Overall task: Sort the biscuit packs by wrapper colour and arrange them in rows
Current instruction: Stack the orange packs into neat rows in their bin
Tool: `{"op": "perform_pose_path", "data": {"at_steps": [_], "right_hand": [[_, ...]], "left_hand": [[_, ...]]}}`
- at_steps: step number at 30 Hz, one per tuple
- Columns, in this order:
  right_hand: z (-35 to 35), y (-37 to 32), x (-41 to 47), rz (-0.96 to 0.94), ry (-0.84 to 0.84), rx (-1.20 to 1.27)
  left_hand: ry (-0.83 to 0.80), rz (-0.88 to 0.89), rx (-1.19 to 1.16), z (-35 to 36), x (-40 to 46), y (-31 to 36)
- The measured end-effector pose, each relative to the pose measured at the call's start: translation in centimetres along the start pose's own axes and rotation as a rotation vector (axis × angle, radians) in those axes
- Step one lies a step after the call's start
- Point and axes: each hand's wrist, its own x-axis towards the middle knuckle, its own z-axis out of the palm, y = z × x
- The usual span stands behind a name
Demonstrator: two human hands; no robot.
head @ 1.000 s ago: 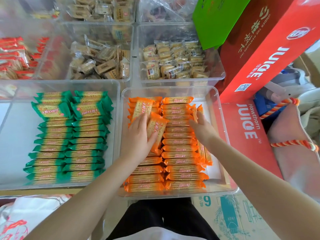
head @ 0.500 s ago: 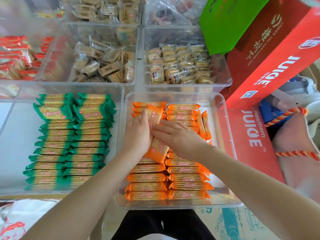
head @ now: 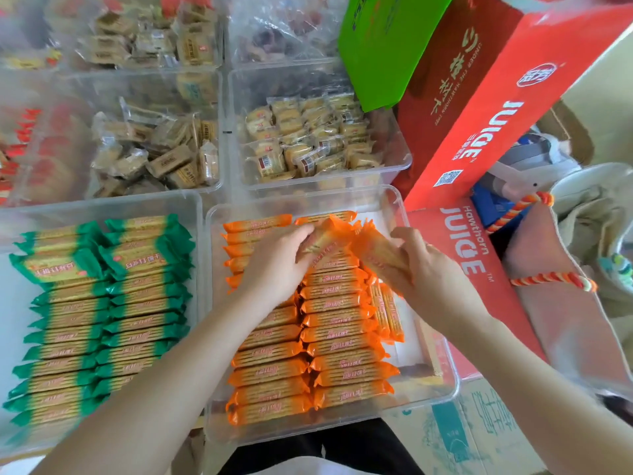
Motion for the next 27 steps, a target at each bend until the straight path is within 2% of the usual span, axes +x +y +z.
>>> {"op": "perform_pose_path", "data": {"at_steps": [3, 7, 12, 18, 21, 24, 27], "right_hand": [[-0.8, 1.2, -0.9, 0.165, 0.115, -0.004], [-1.0, 2.1, -1.5, 0.250, 0.195, -0.019], [0.1, 1.9, -1.2, 0.261, 0.191, -0.091], [1.8, 1.3, -0.3, 0.167, 0.277, -0.193], [2.6, 1.2, 0.5, 0.183, 0.209, -0.368], [3.7, 0.8, 1.4, 0.130, 0.213, -0.465], [4.1, -0.1, 2.3, 0.150, 0.261, -0.473]], "left_hand": [[-0.046, 0.260, 0.091, 1.1, 2.9, 1.9], [-0.066, 0.688, 0.286, 3.1, 5.9, 3.7], [-0.263, 0.919, 0.523, 5.8, 6.9, 4.0], [-0.229, 0.991, 0.379, 6.3, 6.7, 3.1], [-0.148, 1.037, 0.356, 6.5, 6.4, 2.0], [0.007, 0.730, 0.351, 5.6, 6.1, 1.3], [0.138, 0.578, 0.430, 4.6, 5.6, 0.7]]}}
